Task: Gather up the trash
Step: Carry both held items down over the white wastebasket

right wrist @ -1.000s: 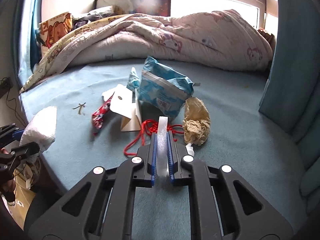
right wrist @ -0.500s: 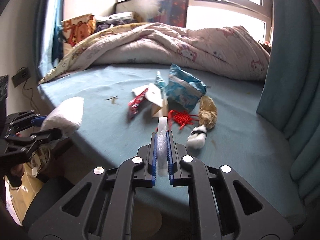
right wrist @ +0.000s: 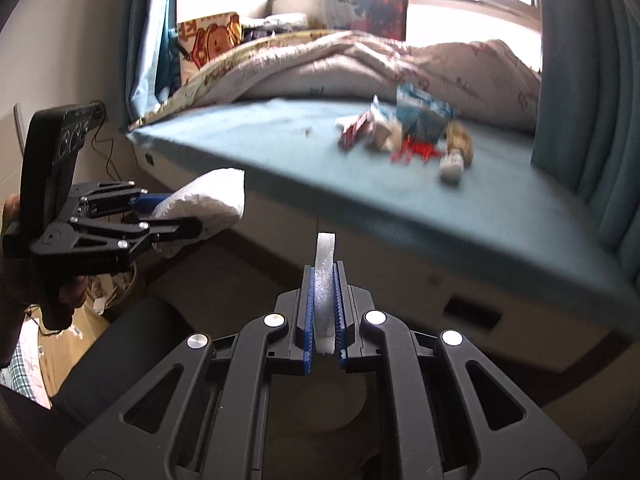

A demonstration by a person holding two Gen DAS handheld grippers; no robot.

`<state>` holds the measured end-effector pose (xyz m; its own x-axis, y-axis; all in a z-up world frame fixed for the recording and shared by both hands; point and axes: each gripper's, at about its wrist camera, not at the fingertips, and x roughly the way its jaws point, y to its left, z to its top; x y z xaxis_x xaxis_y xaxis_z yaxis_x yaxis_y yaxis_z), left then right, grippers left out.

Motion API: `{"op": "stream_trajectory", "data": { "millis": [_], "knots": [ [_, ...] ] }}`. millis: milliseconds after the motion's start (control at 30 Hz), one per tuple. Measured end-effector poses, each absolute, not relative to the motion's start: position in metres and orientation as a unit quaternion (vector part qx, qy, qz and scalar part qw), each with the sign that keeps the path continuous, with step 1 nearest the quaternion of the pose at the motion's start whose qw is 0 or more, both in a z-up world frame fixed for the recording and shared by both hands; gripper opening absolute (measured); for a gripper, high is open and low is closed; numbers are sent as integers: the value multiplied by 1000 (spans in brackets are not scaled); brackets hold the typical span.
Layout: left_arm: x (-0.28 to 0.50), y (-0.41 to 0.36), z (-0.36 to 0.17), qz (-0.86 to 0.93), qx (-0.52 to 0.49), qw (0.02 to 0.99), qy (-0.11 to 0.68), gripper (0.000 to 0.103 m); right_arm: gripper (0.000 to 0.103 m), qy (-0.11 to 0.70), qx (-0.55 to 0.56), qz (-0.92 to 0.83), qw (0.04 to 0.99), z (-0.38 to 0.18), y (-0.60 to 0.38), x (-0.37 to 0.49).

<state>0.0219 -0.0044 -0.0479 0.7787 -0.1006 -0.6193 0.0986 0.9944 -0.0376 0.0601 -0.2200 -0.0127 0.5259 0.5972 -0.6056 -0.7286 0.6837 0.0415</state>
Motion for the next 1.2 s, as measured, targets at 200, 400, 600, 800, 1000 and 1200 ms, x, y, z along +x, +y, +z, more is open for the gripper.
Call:
{"op": "stream_trajectory", "data": {
  "millis": [200, 400, 600, 800, 1000, 1200],
  "knots": [
    [26, -14, -121, -67, 3, 925, 374, 39, 9, 334, -107, 377, 857, -67, -221, 49],
    [47, -22, -209, -84, -12, 904, 419, 39, 9, 356, -129, 369, 849, -120, -209, 61],
    [65, -22, -259, -103, -30, 888, 447, 39, 9, 361, -126, 386, 839, -155, -200, 78],
    [88, -18, -298, -106, -22, 869, 482, 40, 9, 401, -118, 384, 824, -208, -187, 114],
    [105, -10, -325, -104, -24, 855, 508, 43, 9, 432, -118, 377, 811, -242, -175, 137],
    [114, -7, -325, -96, -28, 854, 511, 96, 9, 442, -106, 374, 808, -248, -173, 147]
  ]
}}
